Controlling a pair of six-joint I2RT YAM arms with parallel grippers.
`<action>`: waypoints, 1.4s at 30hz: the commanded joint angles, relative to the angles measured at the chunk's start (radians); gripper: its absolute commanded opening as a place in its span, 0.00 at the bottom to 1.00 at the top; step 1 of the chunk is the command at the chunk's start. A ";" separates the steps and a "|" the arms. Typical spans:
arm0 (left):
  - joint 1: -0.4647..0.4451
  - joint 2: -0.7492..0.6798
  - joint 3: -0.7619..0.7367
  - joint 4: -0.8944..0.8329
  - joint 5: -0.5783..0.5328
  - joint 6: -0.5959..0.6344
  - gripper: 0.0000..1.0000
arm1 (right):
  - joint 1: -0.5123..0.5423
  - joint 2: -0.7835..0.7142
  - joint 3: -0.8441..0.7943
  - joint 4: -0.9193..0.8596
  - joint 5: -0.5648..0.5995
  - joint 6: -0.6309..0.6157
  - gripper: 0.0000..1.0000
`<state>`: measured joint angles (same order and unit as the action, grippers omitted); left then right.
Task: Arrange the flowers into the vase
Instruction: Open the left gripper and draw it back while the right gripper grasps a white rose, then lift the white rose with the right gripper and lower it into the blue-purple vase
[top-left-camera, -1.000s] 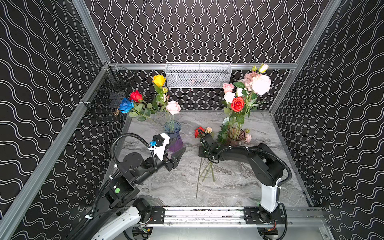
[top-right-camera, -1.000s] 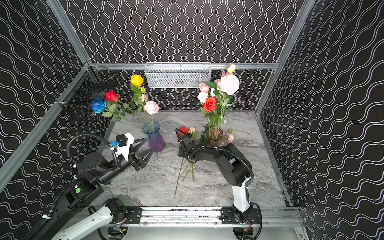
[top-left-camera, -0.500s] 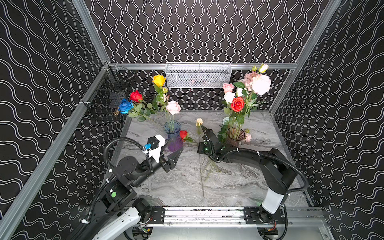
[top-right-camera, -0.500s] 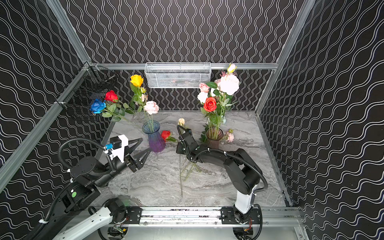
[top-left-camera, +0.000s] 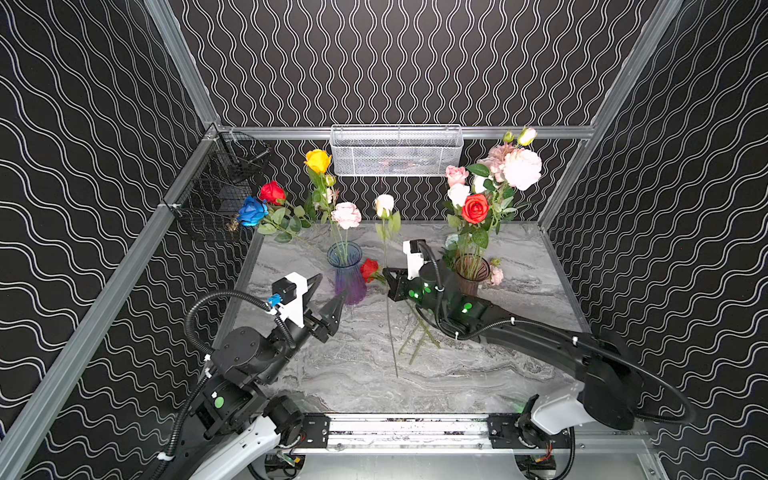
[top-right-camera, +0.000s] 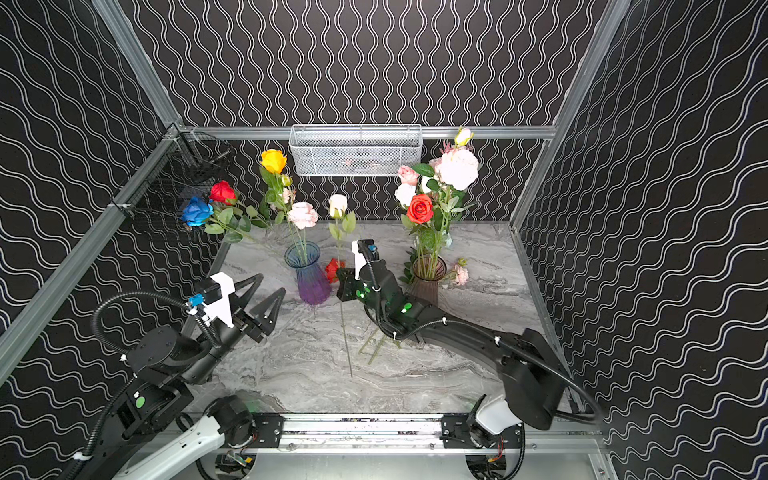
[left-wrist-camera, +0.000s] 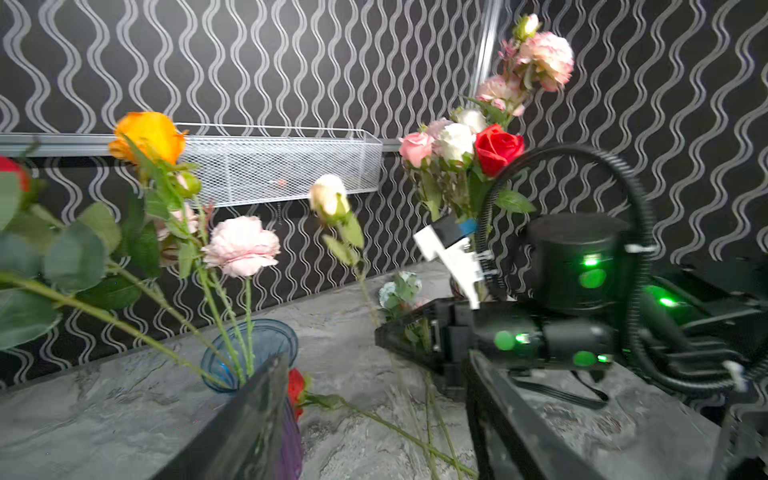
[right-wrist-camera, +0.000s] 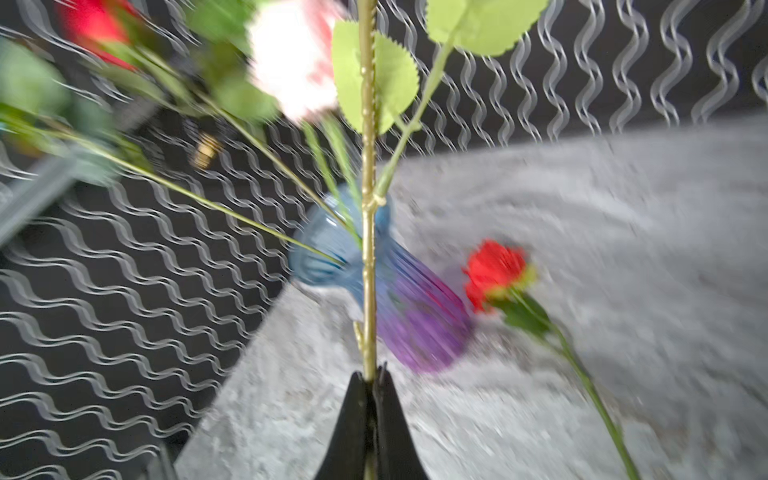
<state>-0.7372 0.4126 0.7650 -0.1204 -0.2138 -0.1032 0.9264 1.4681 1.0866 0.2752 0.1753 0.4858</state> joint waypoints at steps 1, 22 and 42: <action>0.001 -0.034 -0.016 0.063 -0.136 -0.022 0.69 | 0.025 -0.034 0.015 0.147 0.053 -0.111 0.04; 0.002 -0.052 -0.016 -0.037 -0.479 -0.095 0.69 | 0.098 0.063 0.195 0.590 0.139 -0.557 0.02; 0.030 -0.028 -0.022 -0.042 -0.495 -0.099 0.68 | 0.041 0.311 0.546 0.670 0.006 -0.602 0.00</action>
<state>-0.7193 0.3820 0.7338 -0.1768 -0.7124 -0.1841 0.9779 1.7542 1.5967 0.9226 0.2150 -0.1375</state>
